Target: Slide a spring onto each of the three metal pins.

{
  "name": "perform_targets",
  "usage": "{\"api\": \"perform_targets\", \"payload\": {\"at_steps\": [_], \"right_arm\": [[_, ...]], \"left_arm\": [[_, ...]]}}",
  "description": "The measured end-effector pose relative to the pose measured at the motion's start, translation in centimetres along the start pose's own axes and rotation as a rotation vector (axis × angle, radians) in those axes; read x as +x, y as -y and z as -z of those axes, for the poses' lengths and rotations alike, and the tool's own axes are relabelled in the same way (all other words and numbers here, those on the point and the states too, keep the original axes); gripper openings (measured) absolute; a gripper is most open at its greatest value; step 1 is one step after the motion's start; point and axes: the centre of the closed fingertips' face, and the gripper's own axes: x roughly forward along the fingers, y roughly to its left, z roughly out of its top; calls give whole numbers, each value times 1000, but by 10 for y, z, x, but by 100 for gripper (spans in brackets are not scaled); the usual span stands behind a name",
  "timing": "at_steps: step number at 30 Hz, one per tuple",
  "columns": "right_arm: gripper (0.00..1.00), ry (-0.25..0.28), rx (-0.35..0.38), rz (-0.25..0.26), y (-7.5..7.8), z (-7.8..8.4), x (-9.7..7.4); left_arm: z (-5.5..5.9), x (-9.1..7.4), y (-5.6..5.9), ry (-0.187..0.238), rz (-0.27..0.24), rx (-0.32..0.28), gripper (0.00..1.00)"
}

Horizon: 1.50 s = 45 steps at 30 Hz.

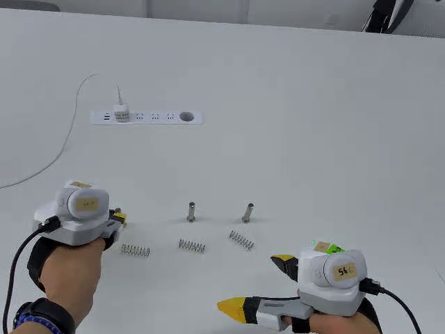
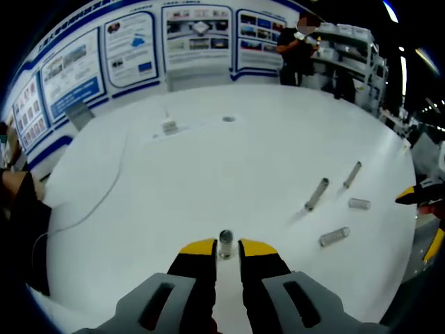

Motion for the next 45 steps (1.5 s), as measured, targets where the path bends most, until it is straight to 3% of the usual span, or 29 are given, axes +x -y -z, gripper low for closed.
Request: {"api": "perform_targets", "payload": {"at_steps": [16, 26, 41, 45], "right_arm": [[90, -5, -4, -4, -1, 2, 1], [90, -6, -11, -12, -4, 3, 2], [90, -9, -20, -28, -9, 4, 5], [90, -3, -18, -25, -7, 3, 4]], "left_arm": [[16, -9, -2, -21, 9, -31, 18], [36, -17, 1, -52, 18, -60, 23], [53, -29, 1, -70, 54, -57, 31], [56, -36, 0, -66, 63, -31, 33]]}}
